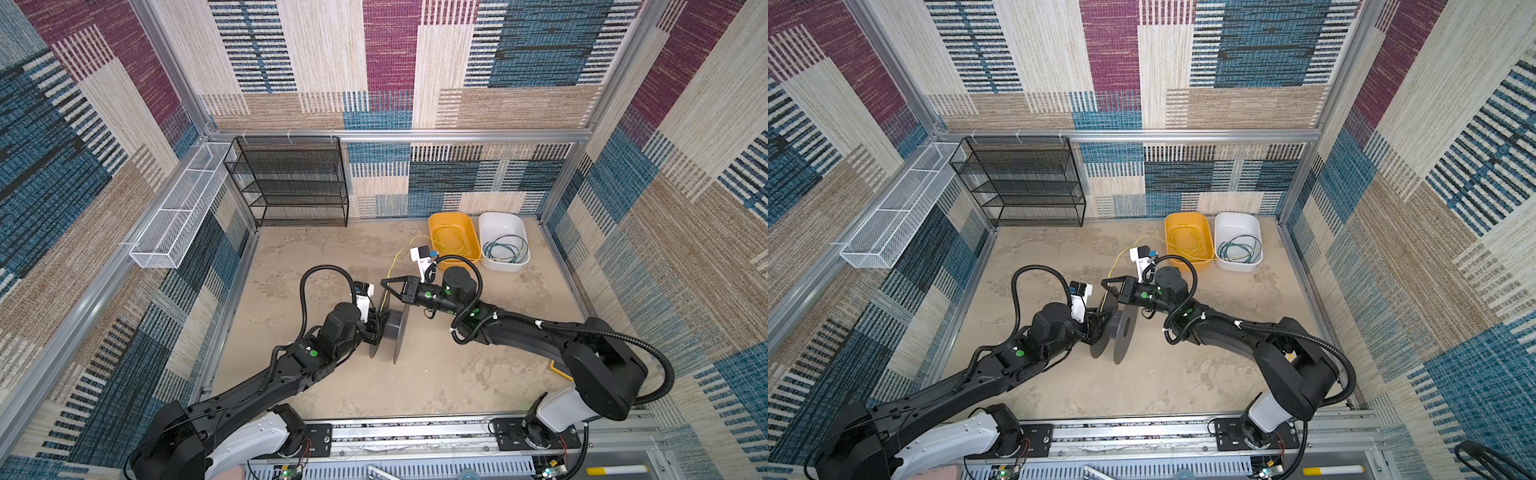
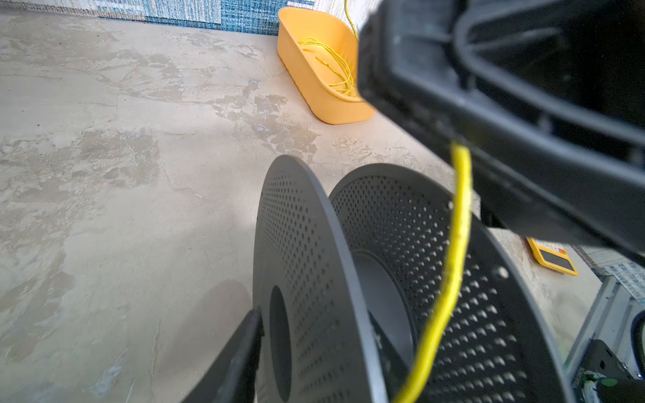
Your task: Wrap the cables
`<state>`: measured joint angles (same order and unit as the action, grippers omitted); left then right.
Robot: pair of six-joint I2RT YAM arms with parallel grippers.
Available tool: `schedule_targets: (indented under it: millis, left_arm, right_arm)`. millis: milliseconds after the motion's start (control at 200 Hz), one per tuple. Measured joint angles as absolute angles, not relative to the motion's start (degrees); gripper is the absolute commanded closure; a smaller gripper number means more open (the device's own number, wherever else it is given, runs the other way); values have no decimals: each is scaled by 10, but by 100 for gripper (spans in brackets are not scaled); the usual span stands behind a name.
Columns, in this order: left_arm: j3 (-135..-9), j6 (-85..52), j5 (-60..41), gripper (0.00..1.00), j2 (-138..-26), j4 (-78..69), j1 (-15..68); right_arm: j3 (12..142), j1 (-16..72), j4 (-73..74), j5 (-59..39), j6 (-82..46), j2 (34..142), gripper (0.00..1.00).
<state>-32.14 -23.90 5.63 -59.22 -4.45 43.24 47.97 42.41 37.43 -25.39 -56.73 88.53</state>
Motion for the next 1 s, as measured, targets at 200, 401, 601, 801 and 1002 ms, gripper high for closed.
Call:
schedule_targets:
  millis: [200, 401, 601, 801, 1002]
  left_arm:
    - [-321, -241, 56, 54, -595, -47, 432]
    - [-322, -241, 53, 70, -600, -51, 432]
    - [-322, -240, 48, 81, -599, -53, 432]
    - [-322, -214, 56, 95, -594, -46, 433]
    - [-322, -204, 50, 100, -586, -35, 433]
  right_arm:
    - [462, 424, 414, -256, -604, 898, 100]
    - [451, 425, 441, -254, -619, 899, 100]
    - [451, 426, 448, -254, -621, 903, 100]
    - [449, 428, 467, -259, -623, 904, 100]
    - [446, 429, 468, -259, -623, 899, 100]
